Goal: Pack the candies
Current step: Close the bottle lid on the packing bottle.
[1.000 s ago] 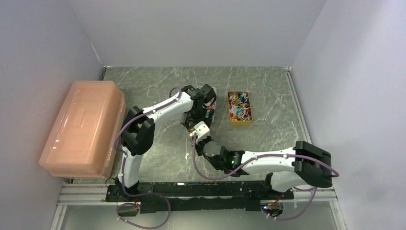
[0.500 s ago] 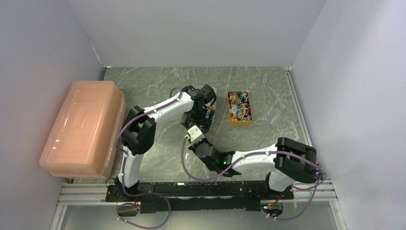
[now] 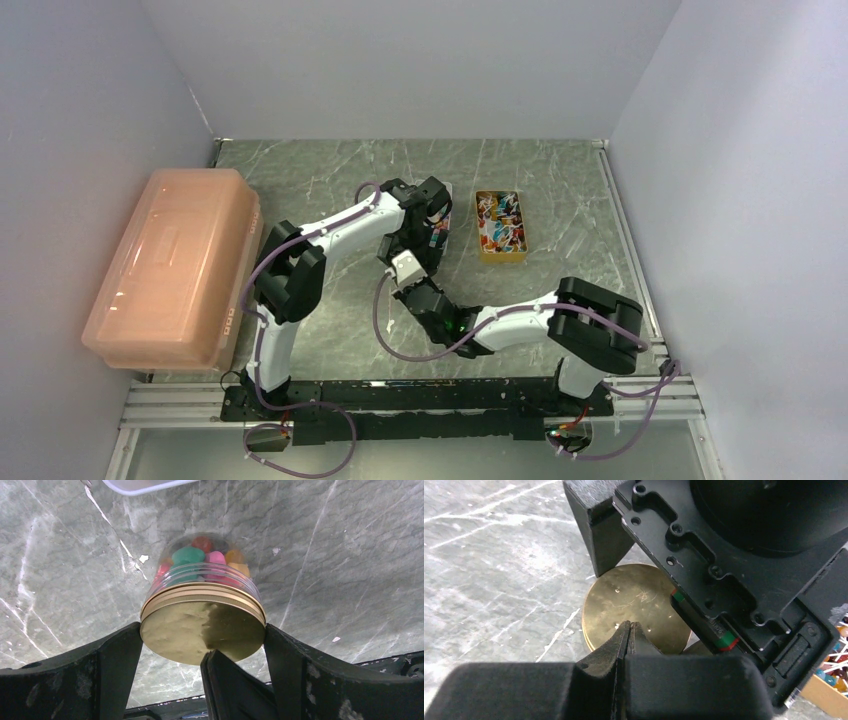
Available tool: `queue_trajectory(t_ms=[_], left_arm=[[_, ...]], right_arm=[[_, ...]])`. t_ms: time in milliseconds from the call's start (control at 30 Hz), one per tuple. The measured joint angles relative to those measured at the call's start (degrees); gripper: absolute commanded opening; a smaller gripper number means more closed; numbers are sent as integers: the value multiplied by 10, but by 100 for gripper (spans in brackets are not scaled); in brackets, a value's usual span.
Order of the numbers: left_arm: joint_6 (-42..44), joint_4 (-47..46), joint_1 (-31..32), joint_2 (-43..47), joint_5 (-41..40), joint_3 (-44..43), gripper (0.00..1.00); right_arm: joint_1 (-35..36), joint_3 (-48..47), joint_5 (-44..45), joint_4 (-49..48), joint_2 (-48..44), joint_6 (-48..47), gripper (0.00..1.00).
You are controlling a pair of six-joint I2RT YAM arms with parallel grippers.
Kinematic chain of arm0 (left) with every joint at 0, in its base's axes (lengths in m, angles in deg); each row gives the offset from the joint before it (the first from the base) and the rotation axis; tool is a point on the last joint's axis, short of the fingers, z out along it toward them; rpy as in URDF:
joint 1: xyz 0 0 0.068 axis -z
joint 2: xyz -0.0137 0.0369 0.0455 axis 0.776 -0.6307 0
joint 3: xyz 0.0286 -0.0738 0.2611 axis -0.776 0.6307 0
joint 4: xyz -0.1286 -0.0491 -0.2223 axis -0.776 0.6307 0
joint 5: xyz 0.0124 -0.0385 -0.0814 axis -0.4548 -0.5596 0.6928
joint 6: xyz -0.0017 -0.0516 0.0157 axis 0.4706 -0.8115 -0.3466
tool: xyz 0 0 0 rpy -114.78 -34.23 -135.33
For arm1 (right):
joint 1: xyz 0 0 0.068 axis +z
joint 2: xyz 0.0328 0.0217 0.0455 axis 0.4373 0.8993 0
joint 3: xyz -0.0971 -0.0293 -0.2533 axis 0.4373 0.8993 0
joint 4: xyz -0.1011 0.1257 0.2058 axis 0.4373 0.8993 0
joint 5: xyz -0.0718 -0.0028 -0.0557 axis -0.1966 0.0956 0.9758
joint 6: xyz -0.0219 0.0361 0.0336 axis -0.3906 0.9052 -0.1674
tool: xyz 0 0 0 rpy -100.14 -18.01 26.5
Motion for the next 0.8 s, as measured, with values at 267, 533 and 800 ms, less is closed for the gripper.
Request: queue_trajectory(t_ms=[267,533,800], left_arm=[[1,-3,0,-1,0,0,93],[5,-3,0,-2,2,0,93],[11,4,-6,-2,7,-6,93]], right_arm=[[-9,0,-18,-27,23,18,0],[-9,-23,-41,-16,39,77,0],[-9,-27,-45,1,39,152,0]])
